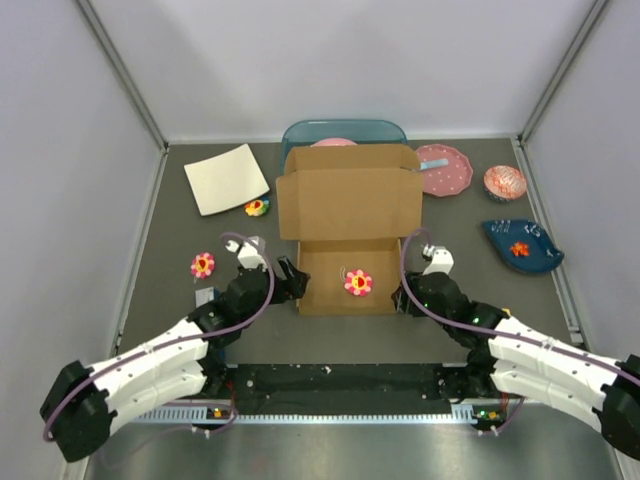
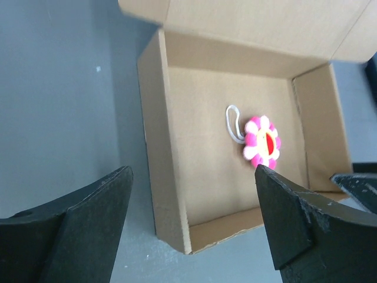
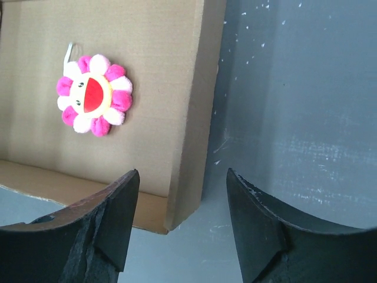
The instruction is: Fold the paper box
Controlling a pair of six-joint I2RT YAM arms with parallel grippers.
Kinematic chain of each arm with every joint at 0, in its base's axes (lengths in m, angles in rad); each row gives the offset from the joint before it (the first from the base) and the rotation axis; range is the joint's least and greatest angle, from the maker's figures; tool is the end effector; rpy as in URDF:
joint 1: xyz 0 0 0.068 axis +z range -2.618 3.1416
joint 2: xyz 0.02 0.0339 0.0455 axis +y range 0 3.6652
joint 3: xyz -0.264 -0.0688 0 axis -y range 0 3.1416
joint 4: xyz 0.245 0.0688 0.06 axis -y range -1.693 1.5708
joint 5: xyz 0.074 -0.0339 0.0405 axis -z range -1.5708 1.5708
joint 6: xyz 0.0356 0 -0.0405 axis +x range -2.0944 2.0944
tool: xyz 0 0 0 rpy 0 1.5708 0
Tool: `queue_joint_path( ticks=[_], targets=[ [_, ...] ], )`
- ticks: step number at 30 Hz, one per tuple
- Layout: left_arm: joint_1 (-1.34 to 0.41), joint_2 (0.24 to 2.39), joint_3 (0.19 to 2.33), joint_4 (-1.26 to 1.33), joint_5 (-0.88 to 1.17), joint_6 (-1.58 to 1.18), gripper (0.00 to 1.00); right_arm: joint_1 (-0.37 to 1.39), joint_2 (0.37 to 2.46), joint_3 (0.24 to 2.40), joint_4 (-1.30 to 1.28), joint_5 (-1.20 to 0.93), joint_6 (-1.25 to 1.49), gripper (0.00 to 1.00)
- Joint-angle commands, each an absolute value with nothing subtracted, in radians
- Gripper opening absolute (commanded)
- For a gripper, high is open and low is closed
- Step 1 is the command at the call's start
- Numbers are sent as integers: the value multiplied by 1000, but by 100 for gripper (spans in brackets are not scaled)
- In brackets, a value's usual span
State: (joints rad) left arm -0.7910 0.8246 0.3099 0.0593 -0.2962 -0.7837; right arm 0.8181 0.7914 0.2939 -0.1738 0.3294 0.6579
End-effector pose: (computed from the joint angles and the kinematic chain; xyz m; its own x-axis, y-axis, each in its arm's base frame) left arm 0.1344 -0.1211 0.1914 -0.5690 -0.3848 -0.7267 0.1329 0.8291 -0.5430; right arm 0.1196 0.1109 0.1701 -0.6529 0.1493 -0.7426 -0.1495 0.9357 0.3196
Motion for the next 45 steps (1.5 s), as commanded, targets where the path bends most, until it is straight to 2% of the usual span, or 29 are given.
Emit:
queue_joint_path(
  ticks=[1,5,8,11,15,16,20,28,37,43,45],
  targets=[
    [-793,724,438,-63,-417,-700,91,828,764,396,-261,348,647,63],
    [-782,657,518,-114,-492,-538,96,828,716,448,-314,350,623,64],
    [-723,687,589,-77,-416,-413,98,828,670,500,-354,356,572,65],
    [-533,802,696,-61,-180,-353,98,828,646,554,-367,315,503,66],
    [-381,991,863,-110,131,-273,98,827,630,618,-417,272,463,66],
    [-350,1078,958,-194,225,-272,98,827,626,626,-422,262,463,66],
    [-227,1201,1064,-198,437,-217,97,827,594,649,-449,221,454,66],
    [-170,1413,1184,-264,462,-158,94,827,500,673,-529,210,430,66],
    [-163,1541,1262,-284,518,-121,87,827,491,686,-580,225,431,66],
    [-163,1577,1258,-186,538,-127,81,827,480,692,-594,239,437,66],
    [-163,1594,1267,-186,557,-123,75,824,476,695,-595,248,440,66]
  ],
)
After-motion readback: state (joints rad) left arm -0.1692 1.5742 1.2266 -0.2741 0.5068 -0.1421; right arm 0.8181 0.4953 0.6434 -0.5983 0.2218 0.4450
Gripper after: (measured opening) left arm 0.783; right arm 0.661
